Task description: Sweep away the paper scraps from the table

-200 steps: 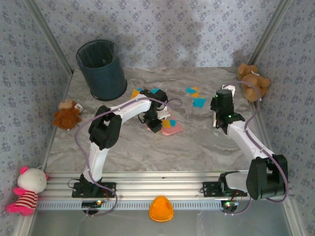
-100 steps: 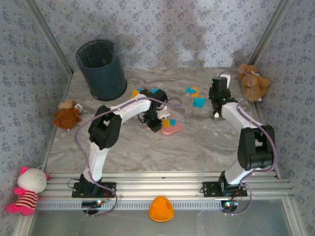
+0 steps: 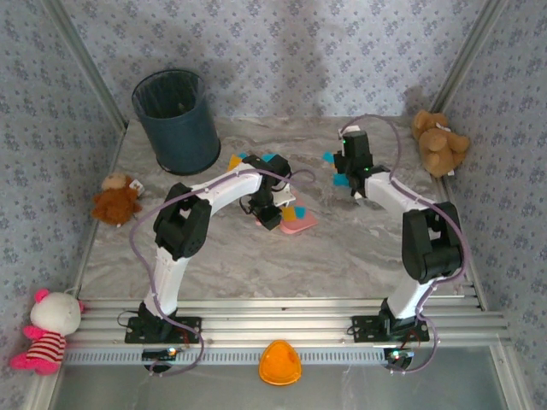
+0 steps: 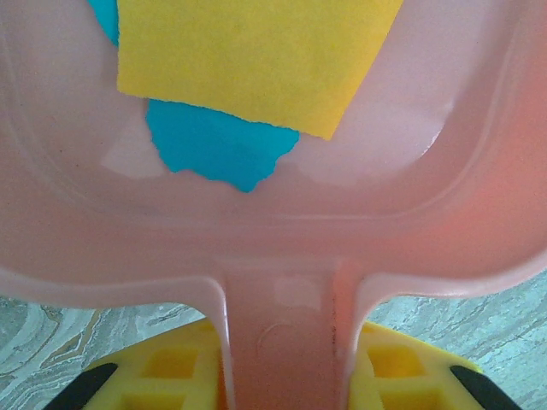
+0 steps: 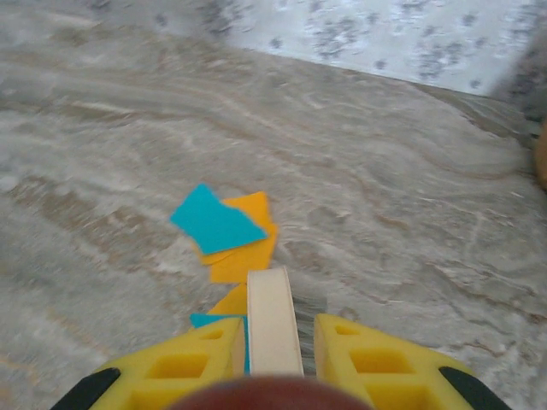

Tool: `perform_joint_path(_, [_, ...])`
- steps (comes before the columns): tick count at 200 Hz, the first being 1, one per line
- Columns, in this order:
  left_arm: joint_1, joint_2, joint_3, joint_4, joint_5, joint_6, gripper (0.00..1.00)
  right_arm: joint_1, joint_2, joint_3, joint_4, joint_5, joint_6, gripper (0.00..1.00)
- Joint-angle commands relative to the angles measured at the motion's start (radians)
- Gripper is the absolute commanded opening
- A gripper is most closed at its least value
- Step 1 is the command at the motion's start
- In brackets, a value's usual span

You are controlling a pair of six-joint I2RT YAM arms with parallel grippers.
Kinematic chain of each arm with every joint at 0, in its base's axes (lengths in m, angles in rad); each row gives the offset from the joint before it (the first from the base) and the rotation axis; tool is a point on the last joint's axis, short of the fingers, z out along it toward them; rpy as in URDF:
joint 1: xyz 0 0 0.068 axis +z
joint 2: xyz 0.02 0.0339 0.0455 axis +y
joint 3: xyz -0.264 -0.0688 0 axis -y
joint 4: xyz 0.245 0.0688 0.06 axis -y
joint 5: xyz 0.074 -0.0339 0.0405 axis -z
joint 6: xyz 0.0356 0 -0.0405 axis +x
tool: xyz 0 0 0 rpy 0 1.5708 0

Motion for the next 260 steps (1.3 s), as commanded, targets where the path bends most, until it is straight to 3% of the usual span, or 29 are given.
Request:
perform_joint_path(1, [0.010, -0.021, -0.007, -0.027, 0.004, -0.016, 0.00, 0.030, -0.033, -0.044, -0.039, -0.071, -0.055, 0.00])
perform_joint_path(76, [0.011, -0.018, -0.006, -0.024, 0.009, -0.012, 0.00, 0.155, -0.192, -0.163, -0.110, -0.176, -0.075, 0.00])
perform_joint_path(138, [0.011, -0.017, -0.009, -0.022, 0.015, -0.011, 0.00, 0.126, -0.361, -0.252, -0.042, -0.306, 0.043, 0.00])
perform_joint_path(161, [0.010, -0.020, -0.011, -0.022, 0.017, -0.010, 0.00, 0.108, -0.400, -0.284, 0.014, -0.220, 0.107, 0.00])
perform_joint_path(207, [0.009, -0.026, -0.018, -0.021, 0.021, -0.011, 0.00, 0.131, -0.372, -0.262, 0.015, 0.097, 0.194, 0.00])
perform_joint_path(260, [0.008, -0.028, -0.016, -0.022, 0.020, -0.008, 0.00, 0.161, -0.250, -0.197, 0.060, 0.145, 0.183, 0.00])
